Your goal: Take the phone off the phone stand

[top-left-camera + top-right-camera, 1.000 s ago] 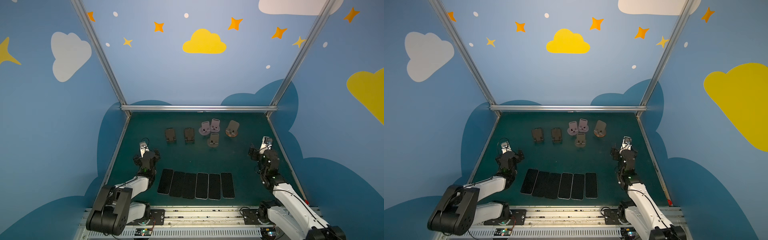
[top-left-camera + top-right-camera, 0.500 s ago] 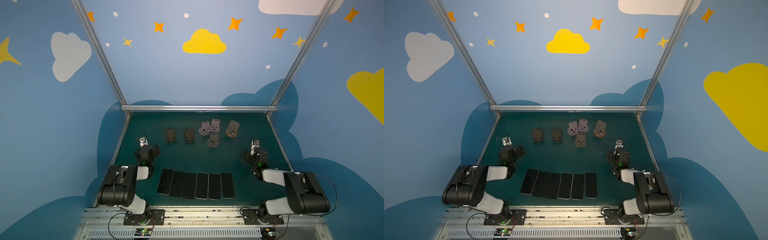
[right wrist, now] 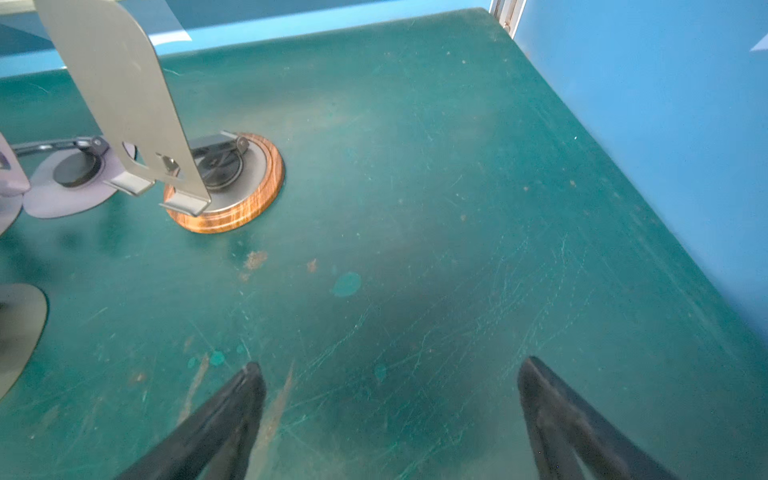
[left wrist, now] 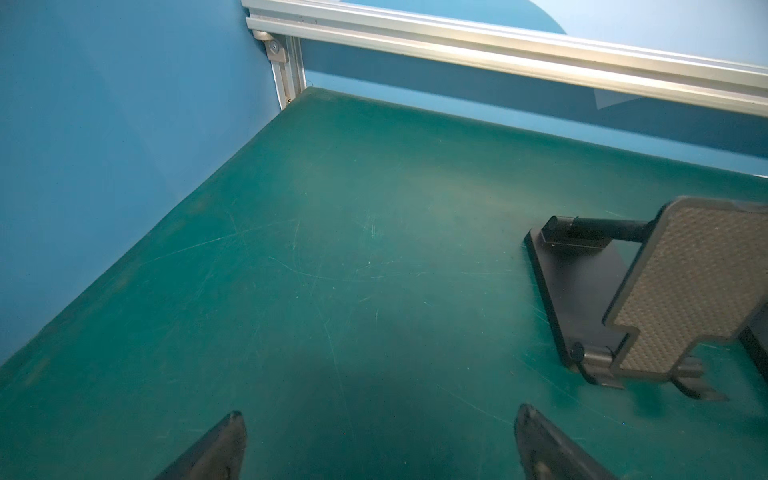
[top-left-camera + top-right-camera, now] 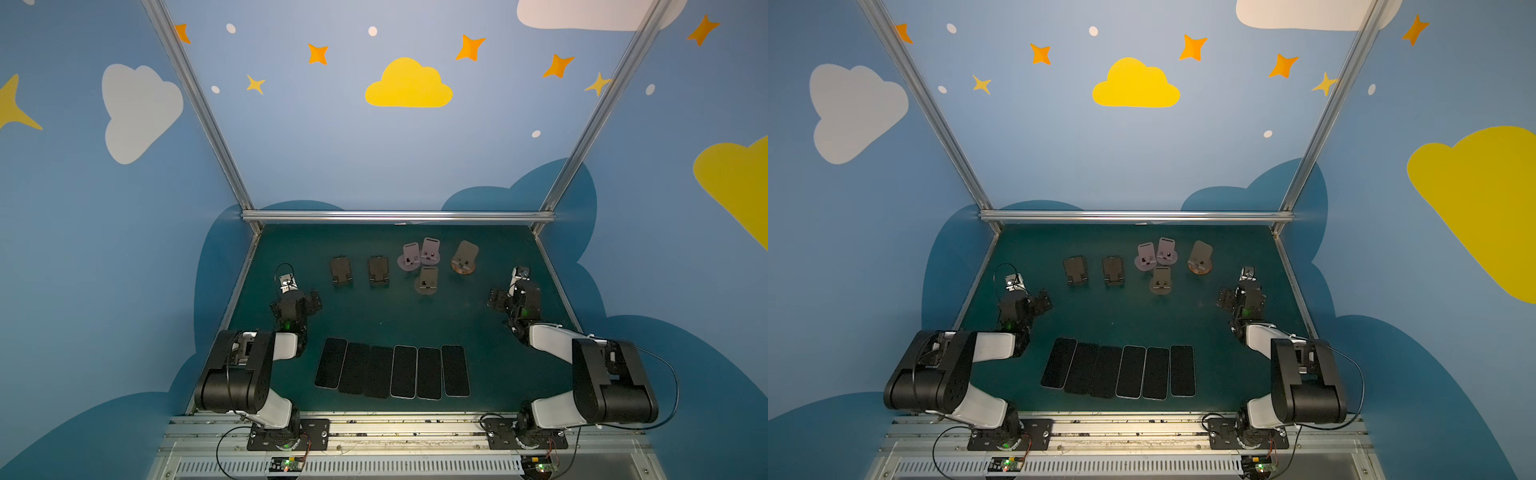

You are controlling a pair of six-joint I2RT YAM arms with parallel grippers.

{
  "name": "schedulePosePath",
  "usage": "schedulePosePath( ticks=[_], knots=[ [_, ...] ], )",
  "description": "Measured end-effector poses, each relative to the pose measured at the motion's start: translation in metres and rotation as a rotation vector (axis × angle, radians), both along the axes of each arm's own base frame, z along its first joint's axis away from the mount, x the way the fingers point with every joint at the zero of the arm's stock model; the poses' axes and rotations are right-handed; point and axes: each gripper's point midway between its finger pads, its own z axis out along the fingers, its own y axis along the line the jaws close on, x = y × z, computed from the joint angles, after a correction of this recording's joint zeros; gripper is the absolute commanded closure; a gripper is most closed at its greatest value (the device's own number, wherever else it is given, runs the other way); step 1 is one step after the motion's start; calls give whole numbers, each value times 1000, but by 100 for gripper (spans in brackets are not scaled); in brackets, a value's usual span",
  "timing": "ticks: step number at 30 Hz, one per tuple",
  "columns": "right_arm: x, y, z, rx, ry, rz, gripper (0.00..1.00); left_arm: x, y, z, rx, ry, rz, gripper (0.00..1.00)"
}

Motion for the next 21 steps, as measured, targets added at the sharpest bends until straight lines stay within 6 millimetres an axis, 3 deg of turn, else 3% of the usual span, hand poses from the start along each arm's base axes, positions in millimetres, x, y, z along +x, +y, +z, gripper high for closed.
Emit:
schedulePosePath(
  ticks=[21],
  knots=[
    [-1,0,-2,0,8,0,5,0,0,-1,0,3,0,0]
  ],
)
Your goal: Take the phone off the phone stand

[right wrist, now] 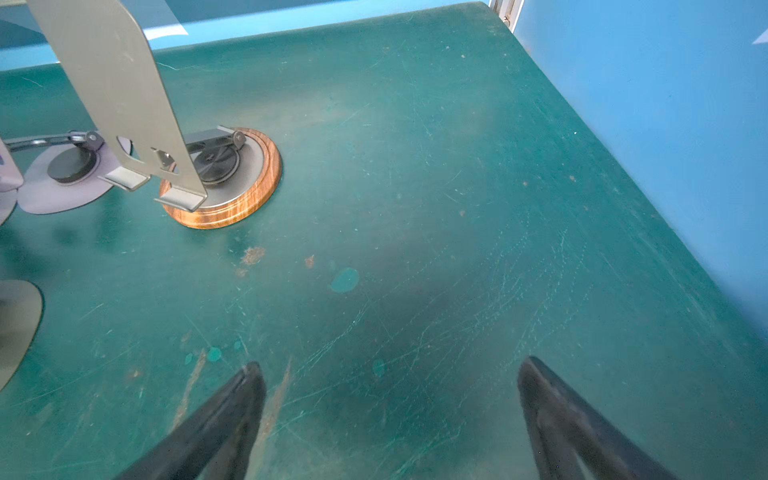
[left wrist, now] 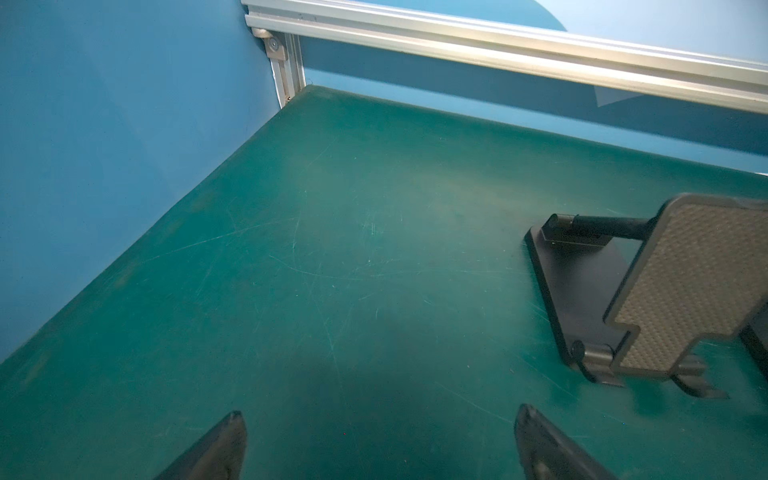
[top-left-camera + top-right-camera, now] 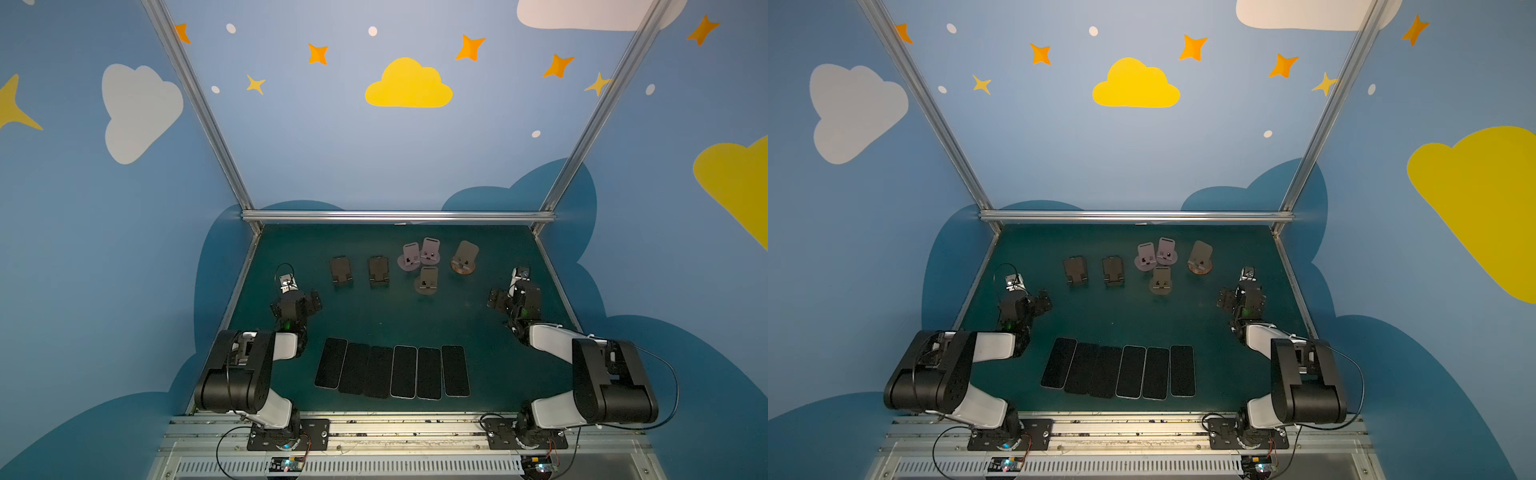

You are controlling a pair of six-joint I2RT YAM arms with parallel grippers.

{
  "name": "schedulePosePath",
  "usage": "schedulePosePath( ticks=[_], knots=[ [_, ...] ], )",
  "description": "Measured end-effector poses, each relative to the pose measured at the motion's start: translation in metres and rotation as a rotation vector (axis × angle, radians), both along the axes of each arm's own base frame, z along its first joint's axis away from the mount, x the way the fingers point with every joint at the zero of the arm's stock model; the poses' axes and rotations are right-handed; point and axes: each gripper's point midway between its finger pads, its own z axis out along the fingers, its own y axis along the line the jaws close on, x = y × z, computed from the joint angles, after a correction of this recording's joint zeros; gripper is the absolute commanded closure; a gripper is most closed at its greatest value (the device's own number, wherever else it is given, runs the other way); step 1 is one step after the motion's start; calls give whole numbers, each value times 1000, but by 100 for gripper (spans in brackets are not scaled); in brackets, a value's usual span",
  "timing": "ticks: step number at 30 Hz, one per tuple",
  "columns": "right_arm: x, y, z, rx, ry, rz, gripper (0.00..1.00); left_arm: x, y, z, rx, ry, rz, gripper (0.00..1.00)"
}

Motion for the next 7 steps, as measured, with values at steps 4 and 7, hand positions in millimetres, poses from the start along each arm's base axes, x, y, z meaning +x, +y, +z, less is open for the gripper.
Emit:
schedulePosePath(
  ticks=[4,7],
  knots=[
    [-1,0,-1,0,4,0,5,0,0,0,0,0,0,0],
    [-1,0,-1,0,6,0,5,0,0,0,0,0,0,0]
  ],
)
